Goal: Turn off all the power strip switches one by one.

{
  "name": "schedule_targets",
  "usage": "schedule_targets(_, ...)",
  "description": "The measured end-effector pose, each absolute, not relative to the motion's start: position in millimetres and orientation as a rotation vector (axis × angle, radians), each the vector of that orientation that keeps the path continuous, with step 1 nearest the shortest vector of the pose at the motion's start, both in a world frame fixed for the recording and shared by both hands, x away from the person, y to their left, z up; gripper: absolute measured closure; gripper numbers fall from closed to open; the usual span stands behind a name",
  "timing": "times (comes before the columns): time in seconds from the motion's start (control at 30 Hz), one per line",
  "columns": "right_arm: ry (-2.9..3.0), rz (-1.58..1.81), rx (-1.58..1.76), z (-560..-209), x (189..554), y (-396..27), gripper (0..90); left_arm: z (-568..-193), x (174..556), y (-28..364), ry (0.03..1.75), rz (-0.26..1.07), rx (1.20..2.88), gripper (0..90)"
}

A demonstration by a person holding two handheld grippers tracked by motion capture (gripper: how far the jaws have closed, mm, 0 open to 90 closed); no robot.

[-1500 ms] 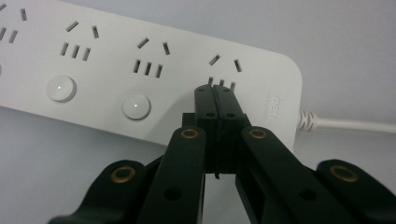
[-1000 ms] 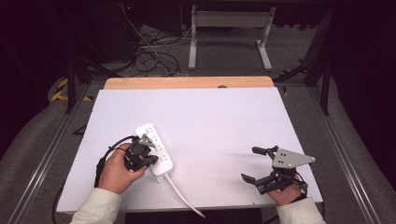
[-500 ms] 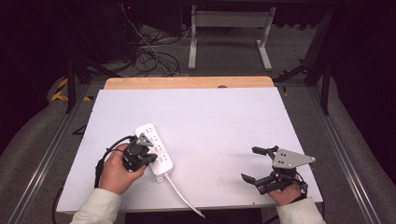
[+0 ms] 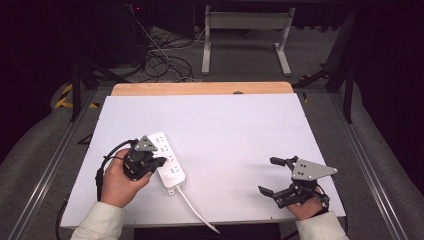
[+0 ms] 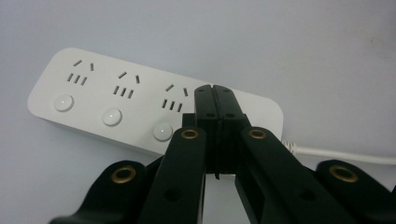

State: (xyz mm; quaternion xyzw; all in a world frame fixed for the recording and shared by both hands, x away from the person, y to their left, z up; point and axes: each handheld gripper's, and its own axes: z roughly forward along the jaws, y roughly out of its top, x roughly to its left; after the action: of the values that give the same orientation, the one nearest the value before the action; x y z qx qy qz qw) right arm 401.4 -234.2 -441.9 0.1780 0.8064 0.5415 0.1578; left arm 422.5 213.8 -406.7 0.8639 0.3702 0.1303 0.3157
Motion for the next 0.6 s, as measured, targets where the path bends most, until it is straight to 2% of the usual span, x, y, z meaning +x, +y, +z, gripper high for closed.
schedule_targets(0.27, 2.308, 1.55, 0.511, -442.1, 401.7, -233.9, 4.7, -405.2, 427.0, 212.1, 0.938, 0.355, 2.305, 90.0)
schedule_targets(0.6, 2.307, 1.55, 0.514, -442.1, 402.2, -234.4, 4.7, -414.8, 449.9, 221.1, 1.011, 0.38, 2.296, 90.0)
